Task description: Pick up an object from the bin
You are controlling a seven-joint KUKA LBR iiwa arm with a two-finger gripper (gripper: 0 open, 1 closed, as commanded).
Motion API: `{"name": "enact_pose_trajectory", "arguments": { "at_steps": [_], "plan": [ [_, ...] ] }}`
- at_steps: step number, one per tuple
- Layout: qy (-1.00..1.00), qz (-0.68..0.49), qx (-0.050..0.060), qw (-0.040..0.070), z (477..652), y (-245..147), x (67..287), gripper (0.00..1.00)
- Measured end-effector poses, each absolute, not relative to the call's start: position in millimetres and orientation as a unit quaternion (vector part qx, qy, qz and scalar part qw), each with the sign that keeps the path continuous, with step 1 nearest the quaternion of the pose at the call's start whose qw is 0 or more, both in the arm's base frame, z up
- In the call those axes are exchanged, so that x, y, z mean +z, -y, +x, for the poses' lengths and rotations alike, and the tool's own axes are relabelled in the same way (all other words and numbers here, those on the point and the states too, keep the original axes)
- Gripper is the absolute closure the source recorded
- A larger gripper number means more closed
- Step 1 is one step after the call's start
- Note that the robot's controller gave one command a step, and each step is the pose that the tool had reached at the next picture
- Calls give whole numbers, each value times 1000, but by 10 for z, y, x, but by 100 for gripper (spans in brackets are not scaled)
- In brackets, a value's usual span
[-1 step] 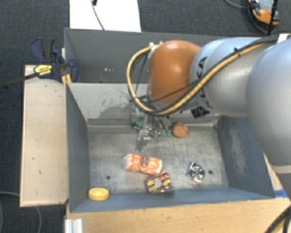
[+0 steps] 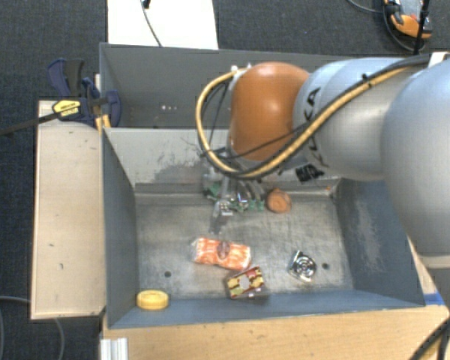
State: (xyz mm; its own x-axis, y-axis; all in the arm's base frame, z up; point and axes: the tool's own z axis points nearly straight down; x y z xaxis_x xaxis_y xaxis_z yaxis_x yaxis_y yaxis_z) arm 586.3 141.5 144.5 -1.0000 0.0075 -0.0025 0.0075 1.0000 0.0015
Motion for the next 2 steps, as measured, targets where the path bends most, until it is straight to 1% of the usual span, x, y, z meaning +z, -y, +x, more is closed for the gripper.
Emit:
{"name": "enact_pose_trajectory", "arguments": {
  "at_steps": [1,2],
  "plan": [
    [-1000,7,2,5,5763,-1317,945,0],
    [-1000,18,1,2,5751,-1312,688,0]
  ]
}}
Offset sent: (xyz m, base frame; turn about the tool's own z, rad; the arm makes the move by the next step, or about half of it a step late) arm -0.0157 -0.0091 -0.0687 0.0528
